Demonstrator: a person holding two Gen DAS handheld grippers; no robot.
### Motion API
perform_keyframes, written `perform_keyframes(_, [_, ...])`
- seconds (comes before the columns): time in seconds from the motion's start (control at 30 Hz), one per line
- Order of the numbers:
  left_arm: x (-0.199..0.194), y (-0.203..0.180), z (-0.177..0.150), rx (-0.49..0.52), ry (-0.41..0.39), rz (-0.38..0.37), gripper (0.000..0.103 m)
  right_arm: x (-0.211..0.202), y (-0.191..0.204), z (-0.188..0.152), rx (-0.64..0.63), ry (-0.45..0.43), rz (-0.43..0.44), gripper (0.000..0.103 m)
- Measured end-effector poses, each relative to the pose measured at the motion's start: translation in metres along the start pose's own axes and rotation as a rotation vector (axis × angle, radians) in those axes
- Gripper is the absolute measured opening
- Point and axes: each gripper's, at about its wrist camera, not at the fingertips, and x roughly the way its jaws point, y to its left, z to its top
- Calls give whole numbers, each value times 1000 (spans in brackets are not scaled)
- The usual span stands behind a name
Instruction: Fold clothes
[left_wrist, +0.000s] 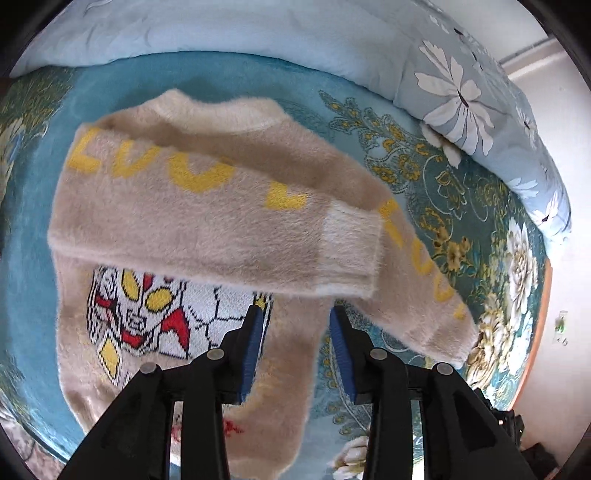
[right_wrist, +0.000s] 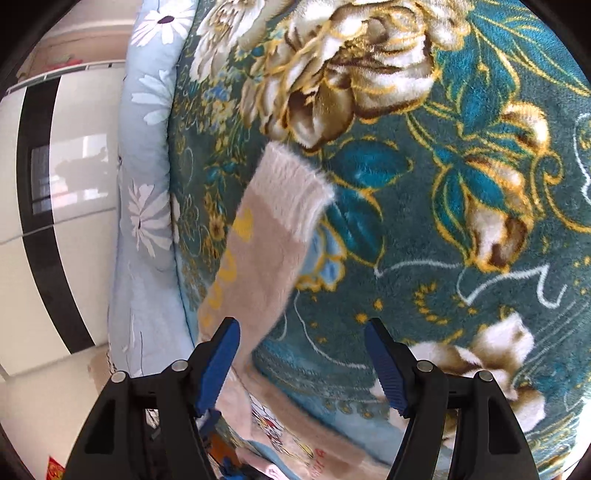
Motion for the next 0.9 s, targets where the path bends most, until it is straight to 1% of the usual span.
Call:
perform_keyframes(0.07, [-17,18,-11,-43,-10,-4,38,9,1,11,28,-19,4,72])
perform_keyframes(0.17, [-33,47,-25,-85,-23,41,38,21,0,24,77,-47,11,68])
perform_keyframes(0.23, [-47,72,-34,-137,-39,69,38,29,-1,31,104,-59,14,62])
perform_keyframes(0.3, [-56,94,-42,-202,-54,82,38,35,-2,35,133,-62,19,49])
perform_keyframes(0.37, [-66,114,-52,-266,-66,88,38,40,-3,39,157,-67,36,43])
perform_keyframes(0.4, [-72,124,-57,-291,-71,94,38,42,-3,40,166,-71,45,41])
perform_keyframes(0.43, [-76,129,-59,-308,-75,94,38,43,-2,41,168,-77,44,40])
perform_keyframes(0.5, [-83,139,-63,-339,-82,94,38,45,-2,43,175,-88,31,29])
perform_keyframes(0.6, [-93,149,-68,-375,-96,88,38,46,0,46,186,-95,22,19])
perform_keyframes(0.67, [-97,148,-69,-370,-108,77,38,43,7,46,155,-99,30,16])
perform_keyframes(0.77, [-105,145,-70,-348,-121,59,38,34,28,45,73,-108,49,14])
perform_keyframes(0.83, [-109,142,-72,-327,-123,49,38,26,47,38,-7,-115,57,10])
perform_keyframes(0.9, [-113,142,-74,-310,-127,40,38,17,71,27,-99,-126,73,10])
